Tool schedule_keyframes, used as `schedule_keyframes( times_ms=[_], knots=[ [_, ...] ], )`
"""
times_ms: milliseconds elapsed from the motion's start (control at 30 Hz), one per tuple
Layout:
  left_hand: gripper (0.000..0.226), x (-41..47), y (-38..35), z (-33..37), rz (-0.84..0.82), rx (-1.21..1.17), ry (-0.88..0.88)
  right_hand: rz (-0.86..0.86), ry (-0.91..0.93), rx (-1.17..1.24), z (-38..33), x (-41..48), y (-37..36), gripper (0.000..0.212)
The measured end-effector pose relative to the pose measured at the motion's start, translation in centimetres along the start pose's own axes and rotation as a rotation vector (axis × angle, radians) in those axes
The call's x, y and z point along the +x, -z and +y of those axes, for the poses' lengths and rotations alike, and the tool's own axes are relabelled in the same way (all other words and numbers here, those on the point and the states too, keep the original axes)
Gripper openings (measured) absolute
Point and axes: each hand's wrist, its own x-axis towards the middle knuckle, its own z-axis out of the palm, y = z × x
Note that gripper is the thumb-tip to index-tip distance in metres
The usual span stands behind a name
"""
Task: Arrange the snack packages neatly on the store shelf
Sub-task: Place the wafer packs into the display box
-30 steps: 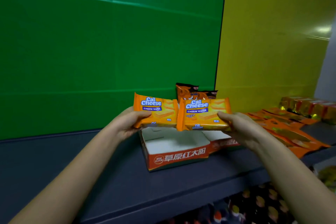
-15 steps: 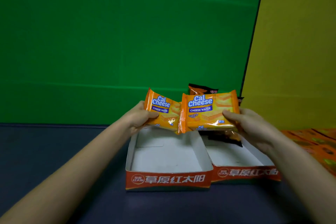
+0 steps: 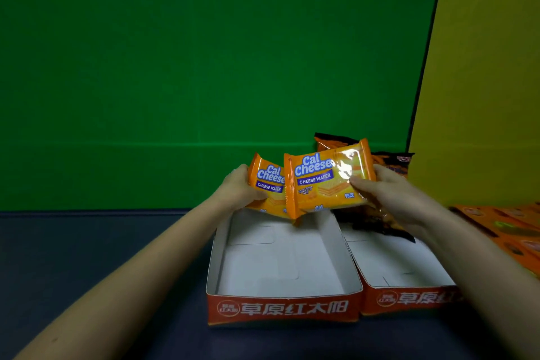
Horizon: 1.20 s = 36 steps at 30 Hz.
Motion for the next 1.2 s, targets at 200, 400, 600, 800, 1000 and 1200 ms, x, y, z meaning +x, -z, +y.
schedule_keyframes(
  times_ms=[200,400,600,800,1000,1200],
  knots=[
    [0.078,0.3,1.0,1.0,0.095,0.321,-0.202,-0.012,0.027,0.010,0.1,0.2,0.0,0.035],
    [0.066,1.0,0.6,-0.1,0.152,0.431,-0.245,-0.017,0.050,0.027,0.5,0.7,0.0,0.032],
    [0.051,1.5,1.3,-0.1,0.173,0.566,-0.254,-0.058,0.094,0.018,1.0,0.8,-0.6,0.031],
    [0.043,1.8,1.5,0.0,0.210,0.765,-0.230,-0.063,0.136,0.008,1.3,0.9,-1.1,0.027],
    [0.053,2.1,1.0,-0.7,0.282,0.856,-0.298,-0.079,0.161,-0.001,1.6,1.0,-1.7,0.030],
    [0.041,2.1,1.9,-0.9,0.233,0.860,-0.295,-0.091,0.200,-0.053,1.6,1.2,-3.2,0.027]
  ],
)
